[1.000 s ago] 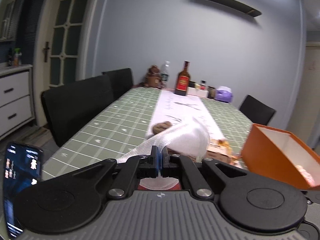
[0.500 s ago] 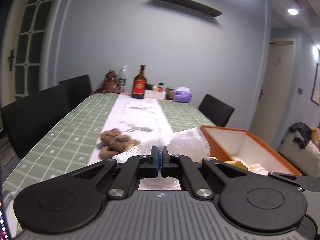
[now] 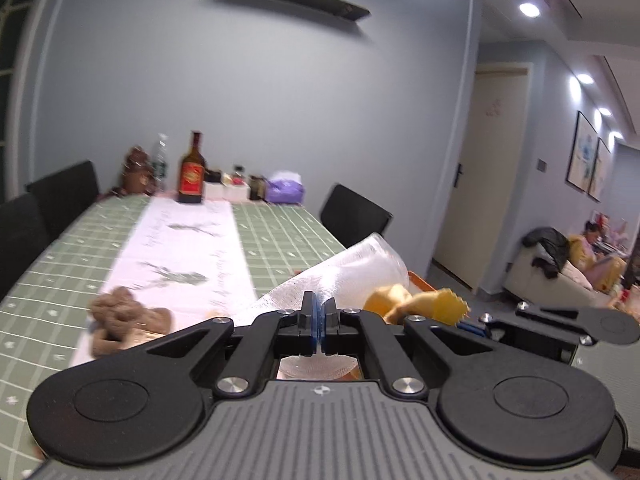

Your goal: Organize soft objects

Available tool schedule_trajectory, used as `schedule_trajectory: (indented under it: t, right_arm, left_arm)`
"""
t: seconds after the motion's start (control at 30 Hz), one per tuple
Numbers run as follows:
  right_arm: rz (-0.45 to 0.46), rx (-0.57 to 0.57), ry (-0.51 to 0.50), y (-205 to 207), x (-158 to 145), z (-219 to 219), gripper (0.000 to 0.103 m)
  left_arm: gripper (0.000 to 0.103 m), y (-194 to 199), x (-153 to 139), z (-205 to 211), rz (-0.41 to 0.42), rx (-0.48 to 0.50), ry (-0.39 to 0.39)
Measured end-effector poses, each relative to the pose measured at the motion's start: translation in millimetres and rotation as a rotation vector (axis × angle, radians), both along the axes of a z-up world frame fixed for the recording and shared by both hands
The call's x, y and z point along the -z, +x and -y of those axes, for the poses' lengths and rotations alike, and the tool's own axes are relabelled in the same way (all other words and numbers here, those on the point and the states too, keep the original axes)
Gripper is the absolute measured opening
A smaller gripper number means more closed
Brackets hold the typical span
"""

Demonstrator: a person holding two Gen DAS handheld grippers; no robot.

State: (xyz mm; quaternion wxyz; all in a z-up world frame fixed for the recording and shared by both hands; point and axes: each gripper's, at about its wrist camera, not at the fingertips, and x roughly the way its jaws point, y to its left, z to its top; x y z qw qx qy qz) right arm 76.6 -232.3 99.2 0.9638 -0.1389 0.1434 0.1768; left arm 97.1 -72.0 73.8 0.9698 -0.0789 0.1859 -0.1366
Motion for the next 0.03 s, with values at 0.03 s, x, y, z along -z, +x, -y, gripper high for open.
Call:
schedule_trajectory:
  t: [0.03]
  right_arm:
    - [-0.007,0.008,-0.012,5.4,-1.1,5.4,0.004]
  left_arm:
    - [0.001,6.7,1.4,5.9,-0.015,0.014,0.000]
